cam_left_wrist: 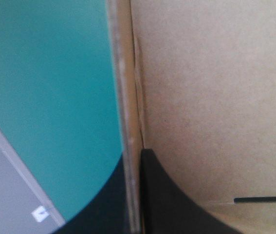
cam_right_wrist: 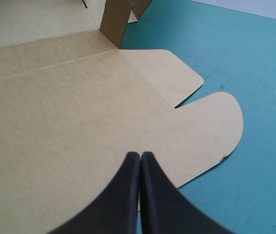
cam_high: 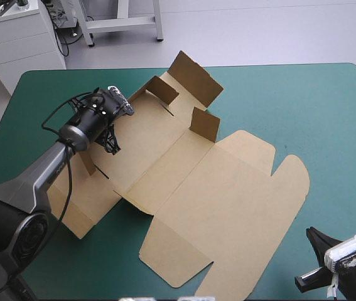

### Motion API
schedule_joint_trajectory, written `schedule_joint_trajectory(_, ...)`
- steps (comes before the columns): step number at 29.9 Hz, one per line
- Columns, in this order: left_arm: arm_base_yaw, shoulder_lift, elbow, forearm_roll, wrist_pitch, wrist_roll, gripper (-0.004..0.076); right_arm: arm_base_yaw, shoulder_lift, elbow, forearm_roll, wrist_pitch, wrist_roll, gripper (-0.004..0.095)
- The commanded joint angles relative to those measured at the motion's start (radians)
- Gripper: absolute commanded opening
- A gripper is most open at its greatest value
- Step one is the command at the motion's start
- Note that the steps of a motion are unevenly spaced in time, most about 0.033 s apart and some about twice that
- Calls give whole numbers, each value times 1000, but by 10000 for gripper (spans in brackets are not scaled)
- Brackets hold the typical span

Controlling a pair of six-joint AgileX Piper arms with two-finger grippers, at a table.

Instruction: Fold the box

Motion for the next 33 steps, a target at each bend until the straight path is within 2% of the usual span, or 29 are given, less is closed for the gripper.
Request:
schedule_joint_trajectory(1,-58,-35,-33,157,-79,8,-32,-2,15,-23,4,-80,-10,-23)
schedule_joint_trajectory(5,-130,-35,-33,203,-182,8,-32,-2,15,-23,4,-80,-10,-23)
schedule_joint_trajectory(9,-198,-37,-19,265,-229,12,-32,-2,15,-23,4,-80,-10,-23)
schedule_joint_trajectory(15,-287,-69,101,375,-344,-8,-32,-2,15,-23,4,-81,-10,-23)
schedule_joint_trajectory(18,-329,-96,188,542,-393,-100,-32,-2,15,-23,4,-81,-10,-23)
schedule_joint_trajectory(25,-360,-169,349,1036,-459,-463,-32,-2,15,-23,4,-81,-10,-23)
schedule_joint_trajectory(29,-371,-190,367,1096,-450,-587,-32,-2,15,-23,4,-82,-10,-23)
schedule_joint_trajectory(33,-393,-241,433,1163,-489,-700,-32,-2,15,-23,4,-82,-10,-23)
